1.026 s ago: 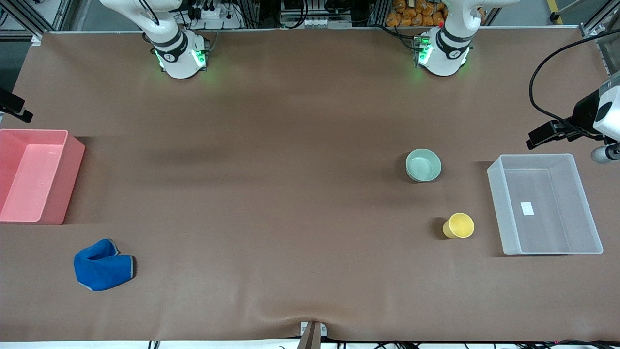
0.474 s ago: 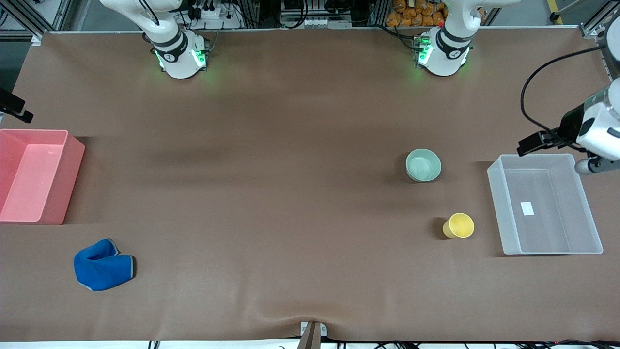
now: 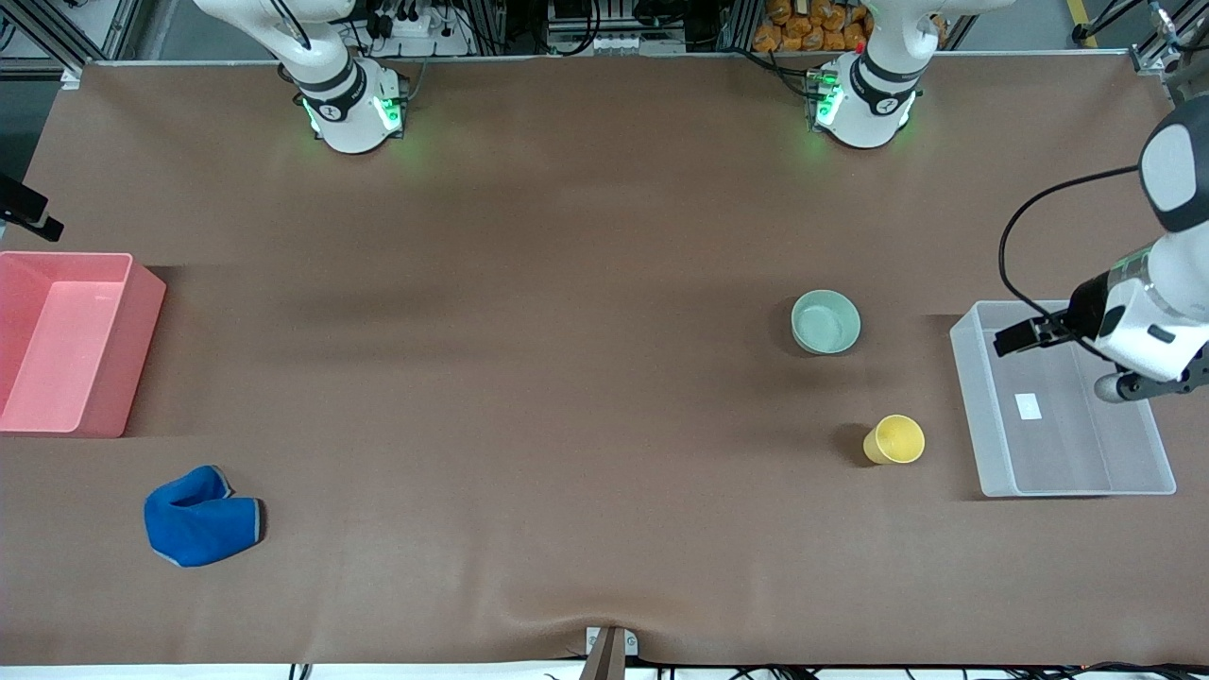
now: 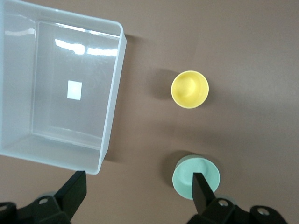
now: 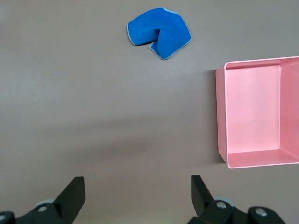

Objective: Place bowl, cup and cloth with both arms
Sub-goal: 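Lower the left gripper over the yellow cup and grasp its rim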

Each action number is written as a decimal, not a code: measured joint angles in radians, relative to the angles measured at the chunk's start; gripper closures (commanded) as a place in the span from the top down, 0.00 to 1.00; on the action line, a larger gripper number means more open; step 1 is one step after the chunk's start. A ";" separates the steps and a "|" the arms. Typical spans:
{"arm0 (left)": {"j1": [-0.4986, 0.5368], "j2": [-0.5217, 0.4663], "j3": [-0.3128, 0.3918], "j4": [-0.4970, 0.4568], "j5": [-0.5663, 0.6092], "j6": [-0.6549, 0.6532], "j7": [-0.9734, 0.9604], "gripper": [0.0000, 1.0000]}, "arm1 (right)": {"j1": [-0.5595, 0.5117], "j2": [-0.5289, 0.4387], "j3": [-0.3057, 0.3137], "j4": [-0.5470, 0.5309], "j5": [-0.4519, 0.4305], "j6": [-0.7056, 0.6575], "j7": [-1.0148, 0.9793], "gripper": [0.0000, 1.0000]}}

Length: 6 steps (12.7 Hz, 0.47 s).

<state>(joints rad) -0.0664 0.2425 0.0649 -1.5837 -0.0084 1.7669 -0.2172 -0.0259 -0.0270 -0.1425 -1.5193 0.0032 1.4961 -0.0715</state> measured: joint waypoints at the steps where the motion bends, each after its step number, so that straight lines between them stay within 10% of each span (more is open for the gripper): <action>1: 0.000 0.020 0.000 0.006 0.000 0.024 0.000 1.00 | 0.000 0.000 0.000 0.001 0.000 0.000 0.000 1.00; 6: -0.001 0.141 -0.001 0.012 0.000 0.155 0.000 1.00 | 0.000 0.002 0.000 0.003 0.000 0.001 0.000 1.00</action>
<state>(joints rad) -0.0672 0.3834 0.0639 -1.5716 -0.0084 1.9215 -0.2172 -0.0260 -0.0249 -0.1424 -1.5167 0.0032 1.4972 -0.0715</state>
